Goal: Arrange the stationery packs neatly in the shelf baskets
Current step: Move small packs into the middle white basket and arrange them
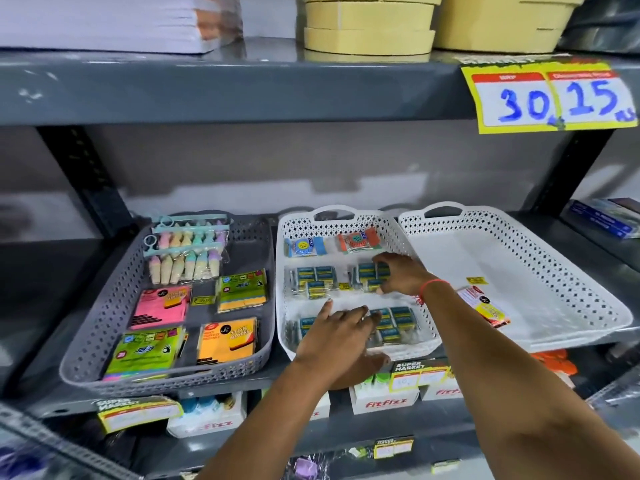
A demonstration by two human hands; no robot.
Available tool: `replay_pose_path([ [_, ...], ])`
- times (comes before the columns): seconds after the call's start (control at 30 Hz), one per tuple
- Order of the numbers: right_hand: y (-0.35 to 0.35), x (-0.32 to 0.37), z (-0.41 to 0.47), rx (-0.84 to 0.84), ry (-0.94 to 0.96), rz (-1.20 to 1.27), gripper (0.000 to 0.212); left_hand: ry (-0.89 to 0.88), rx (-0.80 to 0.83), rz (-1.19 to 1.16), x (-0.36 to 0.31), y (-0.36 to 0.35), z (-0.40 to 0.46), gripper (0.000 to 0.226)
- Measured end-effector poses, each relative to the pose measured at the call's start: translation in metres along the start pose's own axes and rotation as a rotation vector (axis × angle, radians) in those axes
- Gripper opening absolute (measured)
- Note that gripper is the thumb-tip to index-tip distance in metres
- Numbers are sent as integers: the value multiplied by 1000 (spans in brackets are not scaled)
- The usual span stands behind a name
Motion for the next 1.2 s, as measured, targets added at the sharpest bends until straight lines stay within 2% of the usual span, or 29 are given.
replay_pose_path([
  [0.13, -1, 1, 4, 72, 11, -95, 66, 8, 11, -54, -2, 1, -2, 71],
  [0.37, -9, 6, 2, 2, 35, -167, 60, 15, 45, -37, -1, 0, 0, 69],
  [0.47, -8, 6, 1, -52, 24, -120, 59, 7, 55, -34, -1, 1, 0, 68],
  [0.5, -6, 5, 0, -125, -8, -42, 59, 8, 54, -42, -1, 1, 0, 68],
  [0.57, -1, 1, -8, -412, -102, 150, 56, 22, 48, -65, -2, -1, -1, 67],
  [0.63, 5, -3, -22, -737, -180, 133, 44, 33, 49, -79, -2, -2, -1, 66],
  [0.7, 9, -8, -35, -901, -288, 87, 37, 44, 51, -84, -2, -3, -1, 65],
  [0.73, 11, -12, -40, -913, -361, 96, 36, 44, 51, -84, -2, -3, -1, 65],
  [0.8, 12, -23, -48, -783, -517, 113, 36, 45, 47, -86, -2, -3, -2, 64],
  [0.87, 9, -35, -57, -565, -675, 155, 40, 48, 42, -97, -2, -2, -2, 63],
  [0.97, 7, -44, -71, -330, -818, 222, 49, 46, 33, -107, -3, -2, -2, 62],
  [1.1, 1, -48, -82, -171, -872, 218, 62, 45, 27, -84, -3, -2, -3, 61],
  [1.2, -3, -55, -88, -150, -909, 276, 66, 50, 21, -72, -3, -2, -2, 63],
])
Point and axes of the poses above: each hand's wrist, its own z-axis towards the middle knuckle, its own y-axis out of the back of the hand, x = y × z, the point moved 1 cm from there along z, towards the middle knuckle, and after that the axes turned 15 degrees about y, right-handed, at the moved point
